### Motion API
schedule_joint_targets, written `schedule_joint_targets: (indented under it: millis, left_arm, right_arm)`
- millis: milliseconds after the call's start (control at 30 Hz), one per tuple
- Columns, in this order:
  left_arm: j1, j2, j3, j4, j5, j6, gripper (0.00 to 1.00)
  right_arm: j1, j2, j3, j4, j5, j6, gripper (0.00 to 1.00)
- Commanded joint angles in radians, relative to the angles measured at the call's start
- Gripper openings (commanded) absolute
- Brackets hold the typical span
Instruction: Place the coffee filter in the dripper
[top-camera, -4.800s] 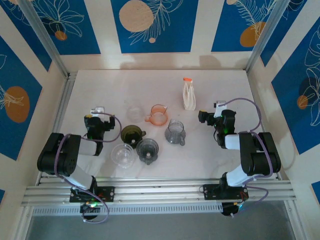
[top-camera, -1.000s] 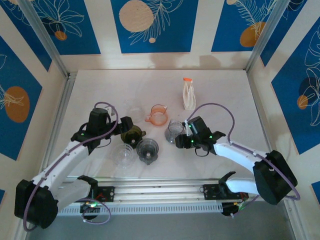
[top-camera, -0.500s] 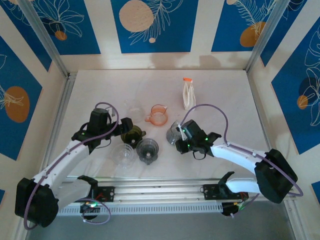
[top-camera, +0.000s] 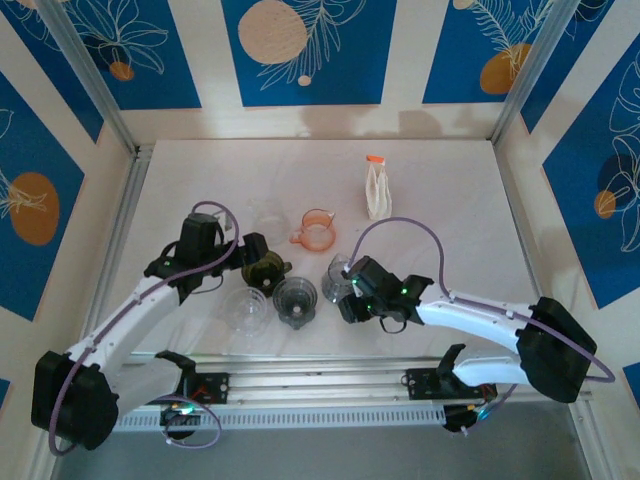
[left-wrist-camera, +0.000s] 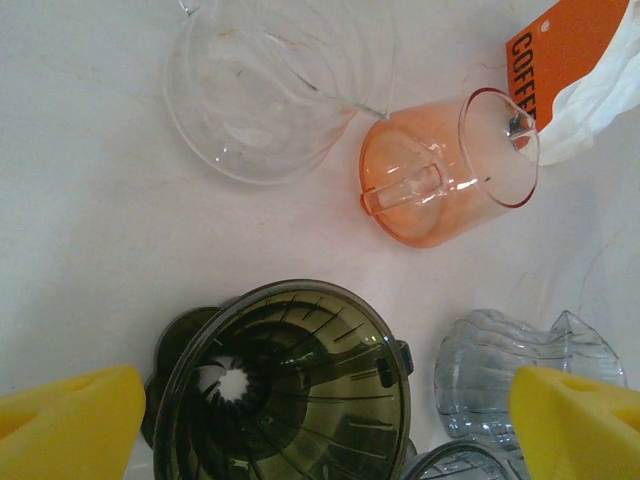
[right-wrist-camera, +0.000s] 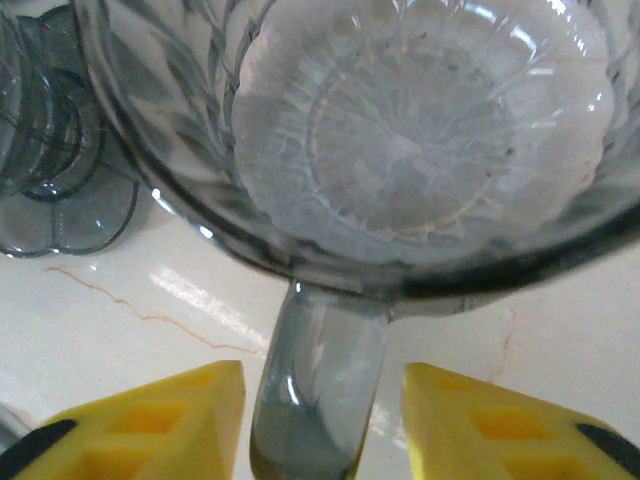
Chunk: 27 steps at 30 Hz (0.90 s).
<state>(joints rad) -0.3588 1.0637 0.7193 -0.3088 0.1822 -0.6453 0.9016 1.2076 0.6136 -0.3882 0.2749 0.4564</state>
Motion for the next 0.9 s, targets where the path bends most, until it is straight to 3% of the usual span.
schedule_joint_targets:
  millis: [0, 333, 667, 867]
  left_arm:
    - [-0.006, 0.000, 0.042, -0.030, 0.017, 0.007, 0.94]
    - [-0.006, -0.076, 0.071, -0.079, -0.004, 0.012, 0.95]
    - [-0.006, -0.178, 0.035, -0.144, -0.016, 0.020, 0.95]
    - [-0.005, -0.235, 0.022, -0.166, -0.001, 0.018, 0.96]
  right_arm:
    - [0.014, -0.062, 0.038, -0.055, 0.043, 0.015, 0.55]
    - [0.157, -0.235, 0.071, -0.121, 0.088, 0.122, 0.61]
    - [0.368, -0.080, 0.113, -0.062, 0.234, 0.254, 0.62]
    - [0.373, 0.021, 0.160, -0.059, 0.312, 0.477, 0.64]
